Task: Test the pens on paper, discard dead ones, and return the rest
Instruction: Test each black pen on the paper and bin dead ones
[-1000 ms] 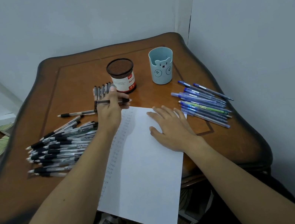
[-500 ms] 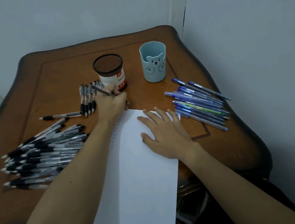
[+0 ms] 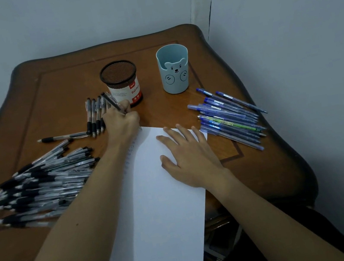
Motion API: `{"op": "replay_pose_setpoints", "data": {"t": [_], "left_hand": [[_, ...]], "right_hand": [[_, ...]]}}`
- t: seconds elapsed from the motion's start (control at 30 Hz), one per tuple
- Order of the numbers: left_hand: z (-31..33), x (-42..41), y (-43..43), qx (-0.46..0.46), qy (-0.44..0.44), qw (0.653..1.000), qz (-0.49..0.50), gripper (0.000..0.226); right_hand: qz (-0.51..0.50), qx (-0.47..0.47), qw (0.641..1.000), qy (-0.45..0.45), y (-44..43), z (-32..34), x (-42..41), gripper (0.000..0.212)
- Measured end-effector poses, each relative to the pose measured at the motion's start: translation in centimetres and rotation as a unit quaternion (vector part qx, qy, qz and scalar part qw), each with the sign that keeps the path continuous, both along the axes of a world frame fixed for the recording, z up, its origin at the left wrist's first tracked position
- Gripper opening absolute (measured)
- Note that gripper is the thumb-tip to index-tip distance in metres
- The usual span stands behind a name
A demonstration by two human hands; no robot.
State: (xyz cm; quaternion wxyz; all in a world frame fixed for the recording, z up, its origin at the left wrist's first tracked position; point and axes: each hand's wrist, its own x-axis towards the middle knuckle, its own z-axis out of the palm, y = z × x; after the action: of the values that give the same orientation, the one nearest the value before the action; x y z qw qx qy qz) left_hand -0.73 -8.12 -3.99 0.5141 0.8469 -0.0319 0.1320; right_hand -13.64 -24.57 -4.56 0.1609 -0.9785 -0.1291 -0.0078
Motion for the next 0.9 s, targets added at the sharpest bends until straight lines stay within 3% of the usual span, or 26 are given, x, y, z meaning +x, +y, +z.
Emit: {"op": "replay_pose_setpoints", "data": {"t": [0.67,0.9], "left_hand": [[0.05,-0.20,-0.17,0.022,-0.043,0.998,-0.030,0.034],[-0.16,-0.10,-0.08,0.015,-0.054,0.997,-0.048,0.027]], "right_hand": [[-0.005,0.015,1.000,-0.002,-0.05,0.02,0.08,0.056],[-0.006,0.021,1.000,-0.008,-0.05,-0.03,0.07,0.056]]}}
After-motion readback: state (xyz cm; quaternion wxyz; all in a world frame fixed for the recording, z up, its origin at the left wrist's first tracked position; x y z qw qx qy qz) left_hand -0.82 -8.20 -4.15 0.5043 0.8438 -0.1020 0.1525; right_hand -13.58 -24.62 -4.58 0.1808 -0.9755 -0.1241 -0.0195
